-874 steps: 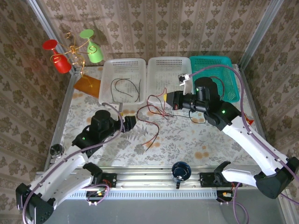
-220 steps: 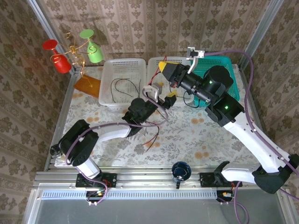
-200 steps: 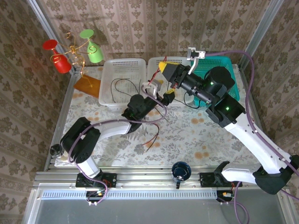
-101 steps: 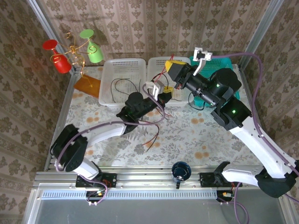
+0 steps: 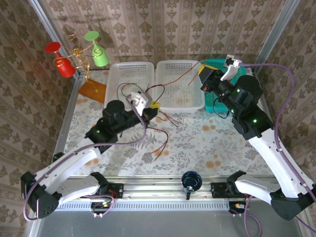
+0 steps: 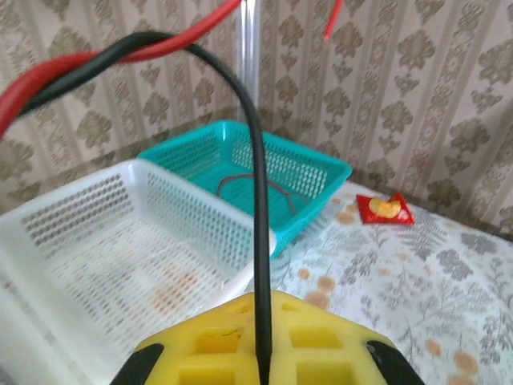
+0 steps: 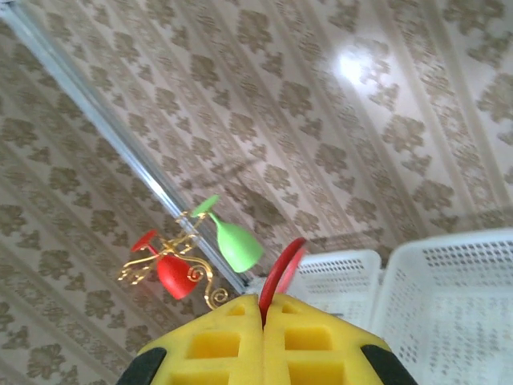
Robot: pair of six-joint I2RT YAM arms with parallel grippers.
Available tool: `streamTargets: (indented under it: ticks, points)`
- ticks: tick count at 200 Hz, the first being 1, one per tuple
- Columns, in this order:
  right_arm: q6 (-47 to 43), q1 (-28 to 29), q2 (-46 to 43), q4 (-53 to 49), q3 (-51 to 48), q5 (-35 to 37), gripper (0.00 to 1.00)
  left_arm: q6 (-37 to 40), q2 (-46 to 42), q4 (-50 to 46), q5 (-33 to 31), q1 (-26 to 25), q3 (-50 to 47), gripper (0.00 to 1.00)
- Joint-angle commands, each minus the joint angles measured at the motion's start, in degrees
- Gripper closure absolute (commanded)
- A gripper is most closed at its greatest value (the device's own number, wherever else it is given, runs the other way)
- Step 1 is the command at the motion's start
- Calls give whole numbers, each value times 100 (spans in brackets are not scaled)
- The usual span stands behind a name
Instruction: Untangle the cables
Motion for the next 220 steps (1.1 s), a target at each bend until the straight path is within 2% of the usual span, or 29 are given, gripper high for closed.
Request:
streamTargets:
  ticks: [1,34,78,145,162,177,220]
  points:
    - [295,-218,-180,45,-193,300,100,202,-446,-1210,343,214,-18,100]
    - [386,-497,-251,-74,-388,483,100,251,-826,-2109,873,454,152,100]
    - [397,-1028,-468,-388,-622,661,100,388,-1209,-2969,656,688,315,100]
    - [324,-1876,-1147,-922,-1018,775,100,299,-1764,-3641,363,1592,128,100]
    - [302,-2028,-1270,-999,-1092,756,100,223,-1884,-3683,85,1775,71,100]
    - [277,-2133,-1377,-992,-1169,774,100,149,-1979,-3678,-166,2140,38,100]
    - [212,-2382,-1555,-1102,-1191,792,100,-183,-2431,-3349,-1609,2546,-145,100]
